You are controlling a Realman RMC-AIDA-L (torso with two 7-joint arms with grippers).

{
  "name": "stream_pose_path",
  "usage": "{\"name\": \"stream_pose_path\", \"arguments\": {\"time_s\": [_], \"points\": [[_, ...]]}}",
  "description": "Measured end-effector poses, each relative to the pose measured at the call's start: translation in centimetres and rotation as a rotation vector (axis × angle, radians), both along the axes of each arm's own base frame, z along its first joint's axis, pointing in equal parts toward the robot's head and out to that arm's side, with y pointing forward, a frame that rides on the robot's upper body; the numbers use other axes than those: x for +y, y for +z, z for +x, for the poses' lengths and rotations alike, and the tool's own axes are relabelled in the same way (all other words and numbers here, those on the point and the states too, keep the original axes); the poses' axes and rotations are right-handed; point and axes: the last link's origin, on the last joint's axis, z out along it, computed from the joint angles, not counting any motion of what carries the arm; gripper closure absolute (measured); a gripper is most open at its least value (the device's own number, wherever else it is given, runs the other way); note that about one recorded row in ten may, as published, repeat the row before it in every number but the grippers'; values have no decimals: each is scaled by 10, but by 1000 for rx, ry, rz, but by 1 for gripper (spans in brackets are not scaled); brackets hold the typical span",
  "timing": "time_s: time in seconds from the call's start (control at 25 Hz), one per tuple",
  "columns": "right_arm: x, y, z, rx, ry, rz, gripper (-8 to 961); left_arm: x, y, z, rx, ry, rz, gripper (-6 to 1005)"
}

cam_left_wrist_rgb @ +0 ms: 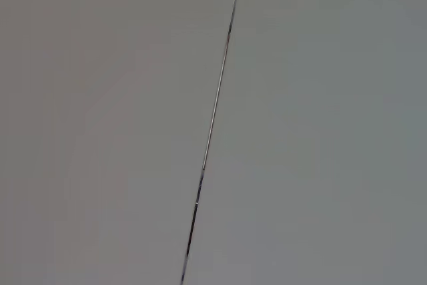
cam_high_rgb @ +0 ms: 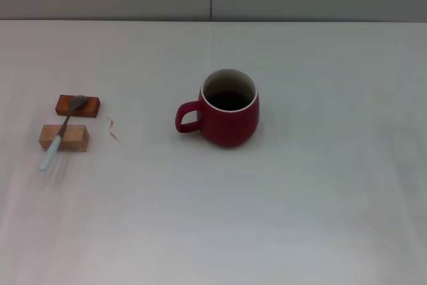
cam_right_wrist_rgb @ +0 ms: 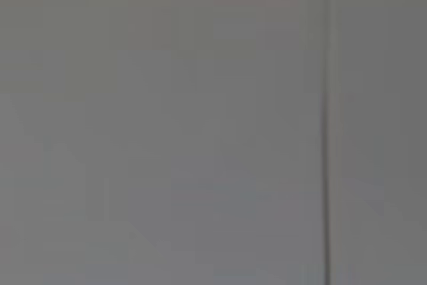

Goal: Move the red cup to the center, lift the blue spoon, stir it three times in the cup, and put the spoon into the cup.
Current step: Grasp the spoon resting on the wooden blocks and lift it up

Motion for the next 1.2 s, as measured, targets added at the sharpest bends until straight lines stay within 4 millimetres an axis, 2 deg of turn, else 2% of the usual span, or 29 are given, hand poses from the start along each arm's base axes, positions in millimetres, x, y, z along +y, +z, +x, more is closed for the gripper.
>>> {"name": "stream_pose_path", "arguments": {"time_s": [0.36, 0.56, 0.72, 1.04, 1.2], "points": [[-14, 15, 20, -3, -44, 53, 895, 1, 0, 0, 3, 0, -8, 195], [-21, 22, 23, 20, -43, 97, 716, 1, 0, 0, 5, 0, -11, 196], [-19, 22, 22, 16, -41, 94, 530, 0, -1, -1, 3, 0, -13, 197], [-11, 23, 22, -7, -50, 81, 253, -19, -8, -4, -29, -47, -95, 199], [-1, 21, 20, -17, -61, 55, 255, -40, -13, -9, -34, -43, -101, 201]]}}
